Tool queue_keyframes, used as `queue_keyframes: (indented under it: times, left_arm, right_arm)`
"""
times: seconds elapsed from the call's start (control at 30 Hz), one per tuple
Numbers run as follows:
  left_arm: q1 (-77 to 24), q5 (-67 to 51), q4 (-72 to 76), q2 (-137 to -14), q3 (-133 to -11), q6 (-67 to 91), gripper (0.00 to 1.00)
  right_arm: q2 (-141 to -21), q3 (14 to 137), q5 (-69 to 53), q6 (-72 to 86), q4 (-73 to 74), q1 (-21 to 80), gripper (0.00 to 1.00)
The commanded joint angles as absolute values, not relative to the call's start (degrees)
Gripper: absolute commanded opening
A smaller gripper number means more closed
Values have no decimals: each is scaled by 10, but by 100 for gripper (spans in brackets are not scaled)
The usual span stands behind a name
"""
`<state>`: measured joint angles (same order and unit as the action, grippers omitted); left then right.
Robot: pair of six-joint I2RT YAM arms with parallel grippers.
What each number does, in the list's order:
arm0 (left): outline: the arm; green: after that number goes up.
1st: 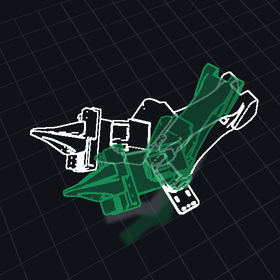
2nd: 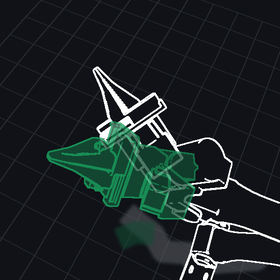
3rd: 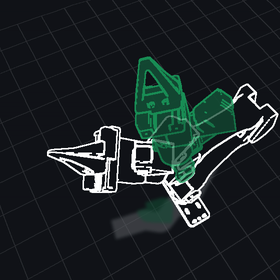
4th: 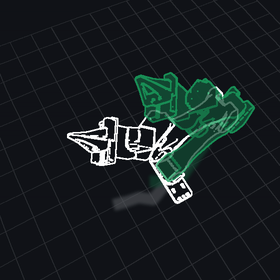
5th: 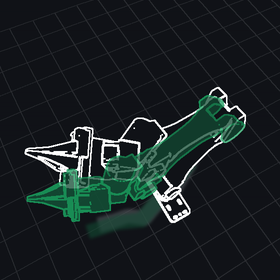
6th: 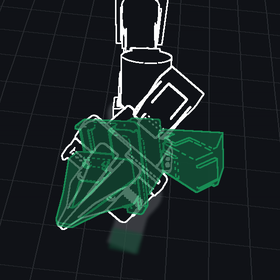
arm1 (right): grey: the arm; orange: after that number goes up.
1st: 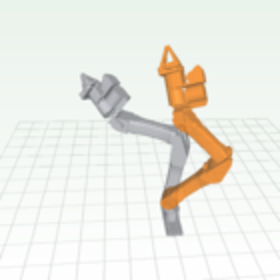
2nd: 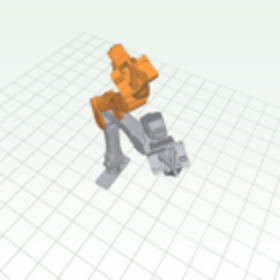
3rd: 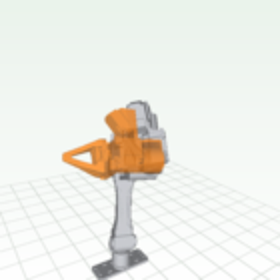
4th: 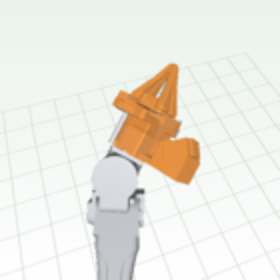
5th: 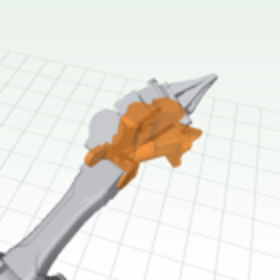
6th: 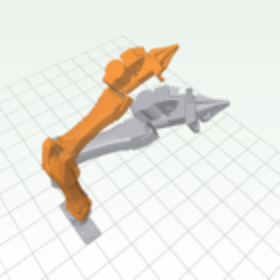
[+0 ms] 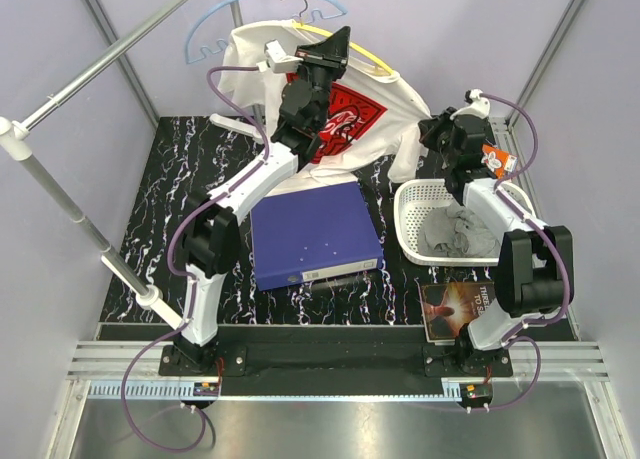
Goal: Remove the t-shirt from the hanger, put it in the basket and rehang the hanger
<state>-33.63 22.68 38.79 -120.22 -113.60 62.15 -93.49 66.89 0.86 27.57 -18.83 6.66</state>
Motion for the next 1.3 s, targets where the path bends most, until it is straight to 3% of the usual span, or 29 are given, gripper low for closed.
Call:
queue_keyframes:
  times: [0.0, 0.6, 0.93, 1.13, 1.27]
  left_arm:
    - [-303, 290, 508, -1152, -1145, 607, 0]
    - [-277, 331, 540, -1110, -1069, 646, 0]
    - [-258, 331, 548, -1078, -1057, 686, 0]
    - [-275, 326, 547, -1103, -1098, 774, 0]
    - [-272, 323, 546, -1083, -1107, 724, 0]
  right_arm:
    - [-921, 628, 77, 300, -170, 15, 0]
    - [-928, 587, -84, 402, -262, -79, 0]
    - [-940, 585, -84, 410, -258, -91, 0]
    - [-958, 635, -78, 361, -201, -45, 0]
    - [-941, 608, -19, 373, -181, -53, 0]
